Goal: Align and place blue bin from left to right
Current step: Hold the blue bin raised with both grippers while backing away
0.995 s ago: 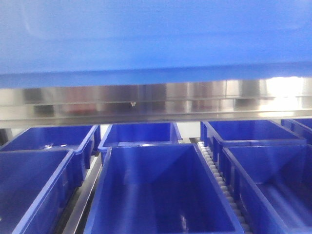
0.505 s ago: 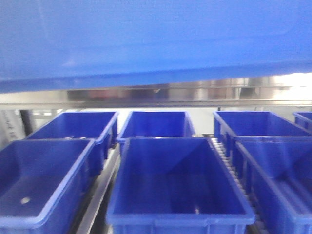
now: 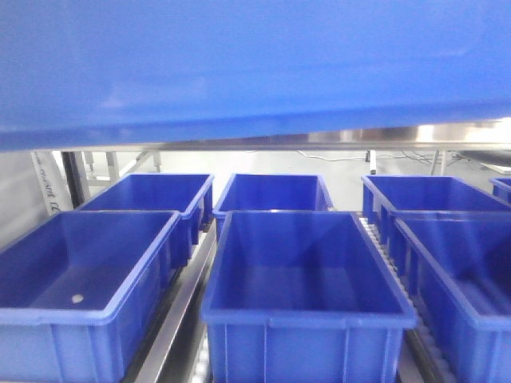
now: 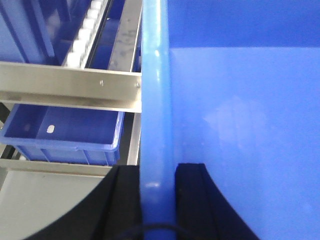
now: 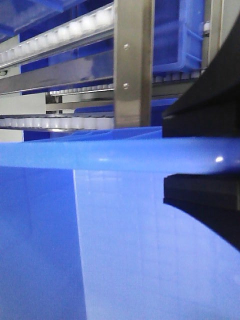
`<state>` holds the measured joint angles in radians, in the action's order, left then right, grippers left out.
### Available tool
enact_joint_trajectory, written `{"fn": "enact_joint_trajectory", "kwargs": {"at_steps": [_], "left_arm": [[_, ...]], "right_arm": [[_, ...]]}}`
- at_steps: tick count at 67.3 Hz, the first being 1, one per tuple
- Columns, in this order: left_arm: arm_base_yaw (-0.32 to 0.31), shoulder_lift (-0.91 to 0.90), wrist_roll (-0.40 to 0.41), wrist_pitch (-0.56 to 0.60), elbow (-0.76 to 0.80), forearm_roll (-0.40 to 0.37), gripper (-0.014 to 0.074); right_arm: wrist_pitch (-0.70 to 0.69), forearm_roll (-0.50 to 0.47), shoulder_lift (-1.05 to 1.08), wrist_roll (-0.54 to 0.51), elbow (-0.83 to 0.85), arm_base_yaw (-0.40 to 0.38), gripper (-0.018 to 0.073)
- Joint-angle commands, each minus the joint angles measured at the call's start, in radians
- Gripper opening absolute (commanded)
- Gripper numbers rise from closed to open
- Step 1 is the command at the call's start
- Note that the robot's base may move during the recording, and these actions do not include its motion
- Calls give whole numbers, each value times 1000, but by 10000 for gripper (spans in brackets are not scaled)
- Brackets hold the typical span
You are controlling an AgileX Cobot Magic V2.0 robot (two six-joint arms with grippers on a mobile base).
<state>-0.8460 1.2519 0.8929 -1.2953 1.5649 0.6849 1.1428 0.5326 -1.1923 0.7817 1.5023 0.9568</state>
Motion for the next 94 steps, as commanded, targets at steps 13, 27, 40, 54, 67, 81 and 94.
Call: {"fn": "enact_joint_trajectory", "kwargs": {"at_steps": [13,27,40,54,67,81,94], "left_arm": [[-9,-13,4,74,11,21,-111],[-9,-13,4,74,11,21,-111],[-9,-13,4,74,11,21,-111],[-9,-13,4,74,11,21,-111],[-9,-13,4,74,11,21,-111],[-9,-13,4,74,11,21,-111],[-9,-13,4,74,11,21,-111]], "right_arm": [[-107,30,15,-5,9,4,-79],[-107,30,15,-5,9,4,-79],[-107,30,15,-5,9,4,-79],[-107,30,15,-5,9,4,-79],[-107,30,15,-5,9,4,-79],[-107,30,15,-5,9,4,-79],[-107,30,15,-5,9,4,-79]]}}
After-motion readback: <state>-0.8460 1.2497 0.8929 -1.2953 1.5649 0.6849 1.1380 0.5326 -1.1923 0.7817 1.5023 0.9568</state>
